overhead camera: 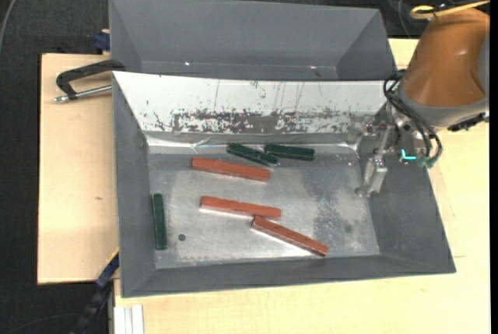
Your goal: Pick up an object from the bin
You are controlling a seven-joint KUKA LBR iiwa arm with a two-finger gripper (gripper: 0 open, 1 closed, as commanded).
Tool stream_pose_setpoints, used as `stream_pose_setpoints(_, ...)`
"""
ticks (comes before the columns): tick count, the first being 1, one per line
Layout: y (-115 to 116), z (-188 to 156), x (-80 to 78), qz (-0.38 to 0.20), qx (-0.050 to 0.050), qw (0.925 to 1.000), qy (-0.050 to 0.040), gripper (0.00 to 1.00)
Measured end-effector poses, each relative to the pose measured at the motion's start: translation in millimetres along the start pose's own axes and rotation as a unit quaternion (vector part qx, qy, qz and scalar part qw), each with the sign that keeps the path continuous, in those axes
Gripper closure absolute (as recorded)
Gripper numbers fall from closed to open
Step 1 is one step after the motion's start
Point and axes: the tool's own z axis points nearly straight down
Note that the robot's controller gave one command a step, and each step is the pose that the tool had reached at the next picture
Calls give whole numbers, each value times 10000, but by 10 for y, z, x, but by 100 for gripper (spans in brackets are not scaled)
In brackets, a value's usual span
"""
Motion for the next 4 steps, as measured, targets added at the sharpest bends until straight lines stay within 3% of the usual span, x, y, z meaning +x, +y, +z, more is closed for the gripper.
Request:
stream_pose_setpoints(1,414,119,469,-465,-5,9989,-16,0)
stream_pose_setpoints(2,722,981,792,-944,-4,9955,2,0)
stream_pose_setpoints(3,44,939,587,-725,30,9973,-71,0)
stream_pose_setpoints(4,187,892,789,-1224,9,9925,-35,0)
